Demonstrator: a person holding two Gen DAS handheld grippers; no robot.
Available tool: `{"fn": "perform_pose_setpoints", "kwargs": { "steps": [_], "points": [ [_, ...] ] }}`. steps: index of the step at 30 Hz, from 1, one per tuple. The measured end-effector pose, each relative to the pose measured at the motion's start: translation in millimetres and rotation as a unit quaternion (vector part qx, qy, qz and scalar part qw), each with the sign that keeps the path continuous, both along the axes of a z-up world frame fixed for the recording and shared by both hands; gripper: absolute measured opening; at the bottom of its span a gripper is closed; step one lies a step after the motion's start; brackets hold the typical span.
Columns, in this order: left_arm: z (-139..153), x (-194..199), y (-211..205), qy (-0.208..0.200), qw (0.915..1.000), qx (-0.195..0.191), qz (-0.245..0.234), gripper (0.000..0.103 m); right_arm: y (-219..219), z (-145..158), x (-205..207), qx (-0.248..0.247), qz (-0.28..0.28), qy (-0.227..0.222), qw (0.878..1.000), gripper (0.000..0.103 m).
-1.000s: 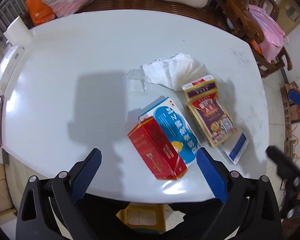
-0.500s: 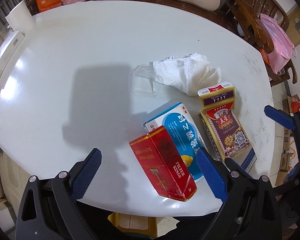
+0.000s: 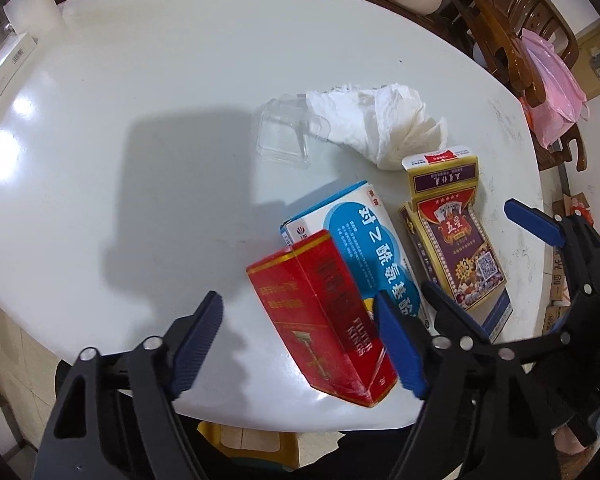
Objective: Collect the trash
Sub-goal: 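Grasp the red cigarette pack with the left tool while the right tool grasps the purple-gold card box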
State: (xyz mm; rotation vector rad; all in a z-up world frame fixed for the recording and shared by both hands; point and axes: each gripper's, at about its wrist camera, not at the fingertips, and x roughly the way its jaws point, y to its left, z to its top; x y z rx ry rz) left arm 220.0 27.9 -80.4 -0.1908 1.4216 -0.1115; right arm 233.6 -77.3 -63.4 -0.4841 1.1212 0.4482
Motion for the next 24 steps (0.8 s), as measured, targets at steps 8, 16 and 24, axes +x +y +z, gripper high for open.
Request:
{"fn": "perform_pose_setpoints", "kwargs": {
  "steps": [8, 16, 24],
  "points": [
    [-3.5, -0.1, 1.2, 0.003, 1.0000, -0.005, -0.001, 0.060, -2.3, -5.9, 3.3, 0.002, -0.010, 0.001, 1.000, 0.080],
    [-8.5, -2.1, 8.6, 0.014, 0.9998, -0.015, 0.000, 0.047, -2.5, -11.6, 8.6, 0.004, -0.018, 0.005, 1.000, 0.060],
    [-4.3, -8.2, 17.4, 0.008, 0.9997, -0.021, 0.001, 0.031, -7.7, -5.5, 8.3, 0.008, -0.027, -0.015, 0.999, 0.059]
  ]
}}
